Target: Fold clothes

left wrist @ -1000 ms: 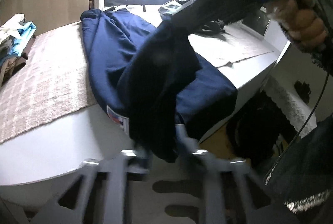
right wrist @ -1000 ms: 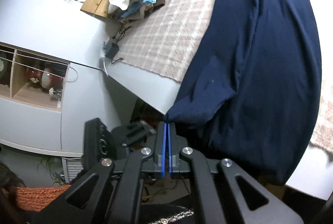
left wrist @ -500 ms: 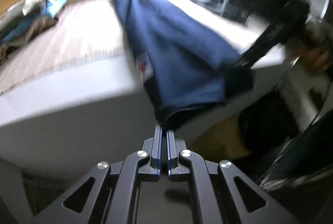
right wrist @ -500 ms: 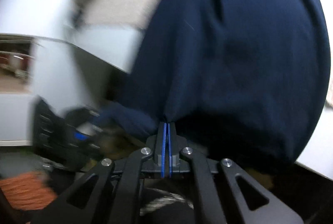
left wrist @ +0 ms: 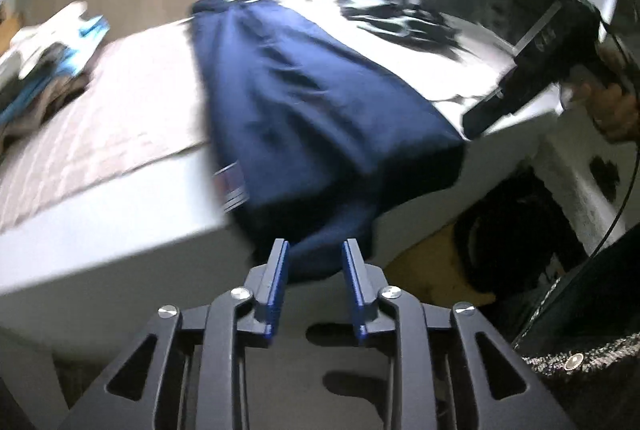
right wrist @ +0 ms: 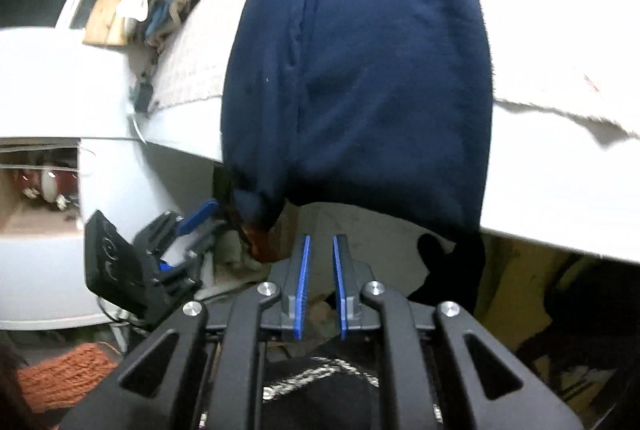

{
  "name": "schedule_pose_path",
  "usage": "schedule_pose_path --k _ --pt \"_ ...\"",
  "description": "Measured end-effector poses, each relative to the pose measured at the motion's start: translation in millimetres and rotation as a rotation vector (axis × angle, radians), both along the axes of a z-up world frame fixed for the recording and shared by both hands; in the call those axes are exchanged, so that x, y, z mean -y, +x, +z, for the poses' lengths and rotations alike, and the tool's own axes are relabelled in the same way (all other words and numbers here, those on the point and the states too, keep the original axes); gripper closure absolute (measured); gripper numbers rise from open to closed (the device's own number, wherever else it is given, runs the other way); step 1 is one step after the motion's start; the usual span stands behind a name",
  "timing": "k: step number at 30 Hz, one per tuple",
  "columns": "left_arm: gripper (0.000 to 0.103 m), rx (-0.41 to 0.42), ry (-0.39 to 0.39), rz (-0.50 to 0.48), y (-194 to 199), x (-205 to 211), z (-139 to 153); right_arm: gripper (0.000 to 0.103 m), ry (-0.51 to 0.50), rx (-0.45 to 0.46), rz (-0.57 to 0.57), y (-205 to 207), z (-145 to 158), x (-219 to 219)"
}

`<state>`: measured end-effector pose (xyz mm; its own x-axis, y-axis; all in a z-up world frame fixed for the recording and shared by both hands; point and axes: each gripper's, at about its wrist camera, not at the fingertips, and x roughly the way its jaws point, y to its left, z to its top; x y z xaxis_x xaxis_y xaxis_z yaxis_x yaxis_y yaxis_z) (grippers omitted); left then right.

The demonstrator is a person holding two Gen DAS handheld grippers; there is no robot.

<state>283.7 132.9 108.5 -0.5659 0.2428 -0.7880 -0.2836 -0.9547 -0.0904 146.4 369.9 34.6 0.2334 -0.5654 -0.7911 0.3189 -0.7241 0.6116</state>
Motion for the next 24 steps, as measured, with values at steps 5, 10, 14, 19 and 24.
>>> schedule_pose_path --k 5,10,14,19,24 --pt "0.074 0.050 -0.087 -0.015 -4.4 -17.2 -22.0 0.086 -0.068 -0.079 0.096 11.9 7.3 18.5" --pt "0.074 0.056 -0.109 -0.017 3.9 -17.8 -22.0 0.079 -0.048 -0.130 0.189 17.9 -16.6 72.3" --pt "0.074 0.011 -0.127 -0.029 -4.3 -26.3 -23.2 0.079 -0.037 -0.146 0.215 13.8 -30.2 88.7" --pt "0.099 0.030 -0.041 -0.039 -13.3 -20.0 -13.2 0.099 -0.080 -0.123 0.191 7.7 -33.6 93.0" --pt "0.098 0.021 0.057 -0.064 -7.5 -10.9 12.5 0.099 -0.203 -0.031 0.157 4.5 -5.3 73.7"
